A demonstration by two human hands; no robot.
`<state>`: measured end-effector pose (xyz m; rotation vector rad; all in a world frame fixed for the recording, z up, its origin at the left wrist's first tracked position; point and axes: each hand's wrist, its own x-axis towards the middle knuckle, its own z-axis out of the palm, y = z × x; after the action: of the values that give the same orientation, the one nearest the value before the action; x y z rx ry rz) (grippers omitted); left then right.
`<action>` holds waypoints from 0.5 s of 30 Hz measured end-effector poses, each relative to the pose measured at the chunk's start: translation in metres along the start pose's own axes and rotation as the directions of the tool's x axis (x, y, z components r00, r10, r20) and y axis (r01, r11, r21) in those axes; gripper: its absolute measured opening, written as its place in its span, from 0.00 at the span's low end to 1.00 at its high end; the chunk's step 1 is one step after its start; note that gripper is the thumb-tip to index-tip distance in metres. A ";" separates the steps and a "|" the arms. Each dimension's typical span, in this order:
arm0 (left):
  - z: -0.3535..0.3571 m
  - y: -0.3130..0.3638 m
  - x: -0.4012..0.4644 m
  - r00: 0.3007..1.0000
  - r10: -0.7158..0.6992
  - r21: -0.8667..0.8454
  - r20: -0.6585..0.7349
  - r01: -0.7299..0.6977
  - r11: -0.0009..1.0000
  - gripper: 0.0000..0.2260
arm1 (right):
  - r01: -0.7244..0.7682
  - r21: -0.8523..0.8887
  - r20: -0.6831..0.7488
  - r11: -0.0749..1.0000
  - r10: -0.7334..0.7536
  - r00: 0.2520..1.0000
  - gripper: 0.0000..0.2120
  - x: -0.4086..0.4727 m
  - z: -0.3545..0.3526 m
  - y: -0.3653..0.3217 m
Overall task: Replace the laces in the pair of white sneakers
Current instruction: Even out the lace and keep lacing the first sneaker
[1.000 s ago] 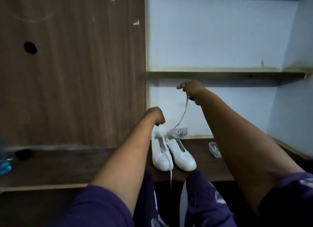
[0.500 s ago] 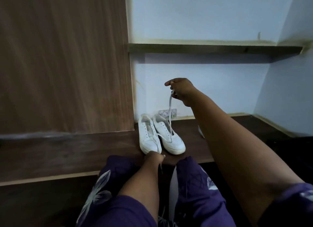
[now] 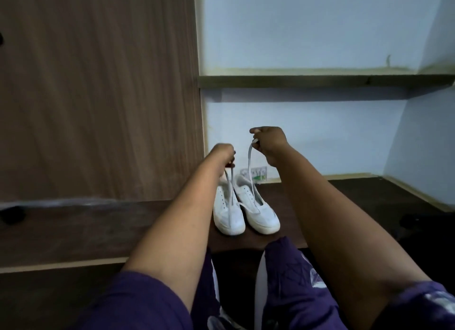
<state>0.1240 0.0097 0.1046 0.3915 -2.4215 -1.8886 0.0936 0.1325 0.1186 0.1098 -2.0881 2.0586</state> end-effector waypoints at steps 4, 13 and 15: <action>-0.041 0.082 -0.031 0.948 0.313 0.177 -0.064 -0.298 0.938 0.07 | 0.111 0.066 -0.080 0.992 -0.105 0.991 0.05 -0.002 0.001 -0.036; -0.075 0.140 -0.062 0.931 0.355 0.347 -0.091 -0.304 0.887 0.06 | 0.295 -0.093 -0.164 0.951 -0.307 0.937 0.03 -0.008 -0.014 -0.116; -0.076 0.142 -0.058 0.945 0.313 0.206 -0.094 -0.289 0.935 0.06 | 0.290 -0.056 -0.180 0.956 -0.295 0.938 0.05 -0.007 -0.012 -0.127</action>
<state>0.1706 -0.0170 0.2670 0.1287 -2.4189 -1.4714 0.1270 0.1409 0.2415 0.2018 -1.8617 1.7899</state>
